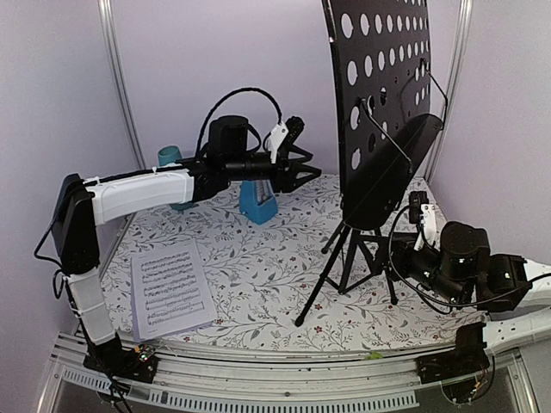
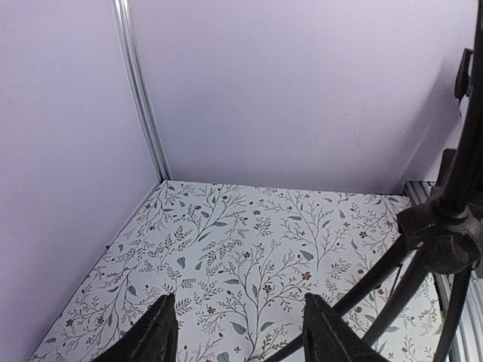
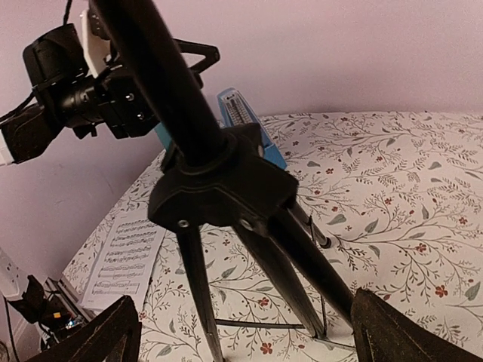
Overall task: Set up the instrument practice props
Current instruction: Adjust the music stand at the center of the board.
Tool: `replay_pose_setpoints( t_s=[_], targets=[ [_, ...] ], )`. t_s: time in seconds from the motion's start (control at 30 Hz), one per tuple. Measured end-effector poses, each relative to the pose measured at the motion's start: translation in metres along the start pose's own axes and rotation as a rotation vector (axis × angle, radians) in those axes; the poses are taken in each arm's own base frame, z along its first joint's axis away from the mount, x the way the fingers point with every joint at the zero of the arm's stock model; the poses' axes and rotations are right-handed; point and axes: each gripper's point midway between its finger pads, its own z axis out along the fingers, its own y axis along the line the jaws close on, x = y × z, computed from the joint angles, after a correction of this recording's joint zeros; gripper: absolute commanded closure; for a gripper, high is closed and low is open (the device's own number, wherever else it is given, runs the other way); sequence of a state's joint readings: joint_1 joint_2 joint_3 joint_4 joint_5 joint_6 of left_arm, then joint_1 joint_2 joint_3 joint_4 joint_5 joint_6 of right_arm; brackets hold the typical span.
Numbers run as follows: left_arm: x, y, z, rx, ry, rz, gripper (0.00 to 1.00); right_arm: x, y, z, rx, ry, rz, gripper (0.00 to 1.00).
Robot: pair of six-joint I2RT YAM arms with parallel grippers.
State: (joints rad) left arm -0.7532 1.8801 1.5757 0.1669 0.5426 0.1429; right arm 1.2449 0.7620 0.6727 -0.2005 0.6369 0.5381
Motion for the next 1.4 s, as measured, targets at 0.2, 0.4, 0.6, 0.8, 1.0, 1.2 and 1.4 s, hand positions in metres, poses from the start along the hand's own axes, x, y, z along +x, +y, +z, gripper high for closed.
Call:
replay_pose_setpoints(
  t_s=[0.2, 0.4, 0.6, 0.8, 1.0, 1.2, 1.4],
  targets=[
    [0.0, 0.01, -0.005, -0.033, 0.003, -0.02, 0.42, 0.039, -0.021, 0.016, 0.169, 0.063, 0.087, 0.01],
    [0.002, 0.018, -0.008, -0.051, 0.004, -0.034, 0.43, 0.052, -0.049, 0.019, 0.301, 0.079, 0.138, 0.0],
    [0.002, 0.019, -0.009, -0.052, 0.004, -0.047, 0.43, 0.056, -0.069, 0.021, 0.373, 0.071, 0.202, 0.0],
    [0.002, 0.018, -0.009, -0.049, 0.004, -0.053, 0.43, 0.081, -0.113, 0.02, 0.442, 0.095, 0.217, 0.12],
    [0.002, 0.018, -0.009, -0.044, 0.003, -0.054, 0.43, 0.092, -0.149, 0.024, 0.412, 0.101, 0.23, 0.12],
    [0.002, 0.016, -0.009, -0.03, 0.005, -0.057, 0.44, 0.09, -0.167, 0.041, 0.384, 0.111, 0.141, 0.14],
    [0.002, 0.012, -0.009, -0.005, 0.002, -0.047, 0.44, 0.078, -0.175, 0.06, 0.337, 0.103, 0.032, 0.14]
  ],
)
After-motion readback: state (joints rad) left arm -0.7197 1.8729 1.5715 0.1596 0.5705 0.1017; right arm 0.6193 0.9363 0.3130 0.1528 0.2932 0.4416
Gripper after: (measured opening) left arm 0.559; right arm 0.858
